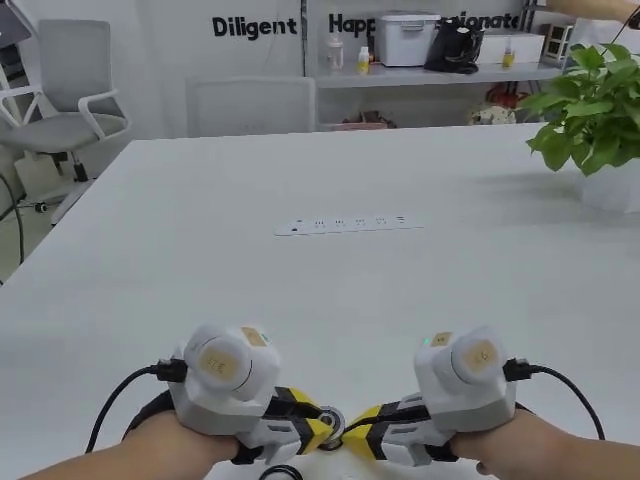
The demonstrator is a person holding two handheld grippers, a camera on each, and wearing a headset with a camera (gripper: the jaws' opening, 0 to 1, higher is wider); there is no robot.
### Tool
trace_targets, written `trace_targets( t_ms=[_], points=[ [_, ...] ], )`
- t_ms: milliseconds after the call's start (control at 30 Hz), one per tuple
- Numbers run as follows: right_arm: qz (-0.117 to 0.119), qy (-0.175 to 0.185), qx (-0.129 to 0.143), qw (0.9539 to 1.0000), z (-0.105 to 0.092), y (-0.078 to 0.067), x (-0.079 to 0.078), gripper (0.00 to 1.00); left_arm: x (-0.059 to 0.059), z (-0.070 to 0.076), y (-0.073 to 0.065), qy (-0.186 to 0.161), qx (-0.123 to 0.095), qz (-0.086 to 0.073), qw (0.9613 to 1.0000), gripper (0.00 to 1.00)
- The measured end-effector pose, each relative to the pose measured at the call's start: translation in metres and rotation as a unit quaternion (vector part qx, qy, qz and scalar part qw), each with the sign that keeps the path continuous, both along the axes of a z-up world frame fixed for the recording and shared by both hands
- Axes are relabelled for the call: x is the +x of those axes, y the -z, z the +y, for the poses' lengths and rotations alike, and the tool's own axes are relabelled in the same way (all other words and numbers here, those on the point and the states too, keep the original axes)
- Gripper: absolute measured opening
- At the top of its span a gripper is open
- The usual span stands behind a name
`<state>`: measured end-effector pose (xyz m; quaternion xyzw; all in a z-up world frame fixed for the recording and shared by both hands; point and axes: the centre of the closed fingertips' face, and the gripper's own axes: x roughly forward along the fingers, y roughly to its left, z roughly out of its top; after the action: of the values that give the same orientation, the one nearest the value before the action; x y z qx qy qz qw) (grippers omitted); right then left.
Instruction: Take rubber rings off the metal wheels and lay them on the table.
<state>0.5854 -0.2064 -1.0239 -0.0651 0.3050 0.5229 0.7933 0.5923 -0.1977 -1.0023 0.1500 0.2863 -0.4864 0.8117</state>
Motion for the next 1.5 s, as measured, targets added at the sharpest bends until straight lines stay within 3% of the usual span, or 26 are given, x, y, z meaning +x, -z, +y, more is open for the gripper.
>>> trace_targets(
  t_ms=[100,267,900,1067,1300,1500],
  points=[
    [0.019,0.014,0.012,0.9997,-0.002,0.000,0.001,0.00,0.001,0.001,0.000,-0.003,-0.003,0.001,1.0000,0.14],
    [0.031,0.021,0.020,0.9991,-0.003,0.000,0.001,0.00,0.001,0.000,0.000,-0.004,-0.005,0.004,1.0000,0.14],
    [0.060,0.044,0.047,0.9962,-0.009,-0.005,0.002,0.00,0.000,0.000,0.001,-0.012,-0.011,0.010,0.9998,0.13],
    [0.071,0.060,0.075,0.9929,-0.009,-0.014,0.007,0.00,0.000,0.001,0.001,-0.015,-0.012,0.012,0.9997,0.13],
    [0.082,0.068,0.085,0.9906,-0.007,-0.016,0.007,0.00,0.001,0.000,0.002,-0.018,-0.007,0.013,0.9997,0.13],
    [0.079,0.063,0.084,0.9913,-0.005,-0.019,0.006,0.00,0.001,0.000,0.002,-0.021,0.004,0.013,0.9997,0.12]
  ],
)
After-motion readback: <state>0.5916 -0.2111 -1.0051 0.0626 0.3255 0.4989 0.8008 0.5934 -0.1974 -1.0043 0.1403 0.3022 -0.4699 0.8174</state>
